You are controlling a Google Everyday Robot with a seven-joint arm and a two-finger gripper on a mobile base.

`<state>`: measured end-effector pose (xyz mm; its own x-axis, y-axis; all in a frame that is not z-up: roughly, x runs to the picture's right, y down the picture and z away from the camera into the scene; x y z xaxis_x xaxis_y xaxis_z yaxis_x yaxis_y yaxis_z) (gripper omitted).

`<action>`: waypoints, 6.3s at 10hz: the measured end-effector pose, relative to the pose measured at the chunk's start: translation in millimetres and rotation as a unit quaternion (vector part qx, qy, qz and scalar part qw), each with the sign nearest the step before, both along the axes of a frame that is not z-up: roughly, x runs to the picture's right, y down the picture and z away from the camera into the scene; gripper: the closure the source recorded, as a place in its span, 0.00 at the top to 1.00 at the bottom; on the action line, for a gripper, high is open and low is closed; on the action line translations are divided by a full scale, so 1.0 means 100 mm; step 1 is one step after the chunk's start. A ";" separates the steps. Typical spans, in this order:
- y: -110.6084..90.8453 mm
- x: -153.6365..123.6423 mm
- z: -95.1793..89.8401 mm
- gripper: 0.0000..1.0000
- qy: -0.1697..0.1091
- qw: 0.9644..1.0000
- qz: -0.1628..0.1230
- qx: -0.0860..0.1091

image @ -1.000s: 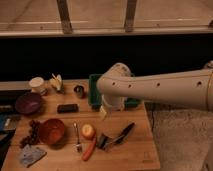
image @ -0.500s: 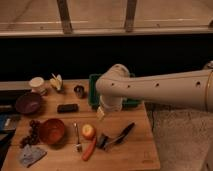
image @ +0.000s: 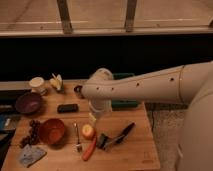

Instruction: Place apple in purple bowl

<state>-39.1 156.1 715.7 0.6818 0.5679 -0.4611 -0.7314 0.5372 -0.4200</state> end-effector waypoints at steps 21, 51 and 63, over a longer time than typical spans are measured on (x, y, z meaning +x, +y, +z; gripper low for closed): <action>0.58 -0.64 0.62 0.64 -0.069 0.995 -0.050 -0.049; -1.89 -1.78 -0.06 0.00 -0.294 0.951 0.071 0.057; -1.55 -2.37 0.24 0.00 -0.301 0.952 -0.010 0.061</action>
<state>-275.8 1.3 739.5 0.8125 0.5766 0.0857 -0.3673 0.6205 -0.6929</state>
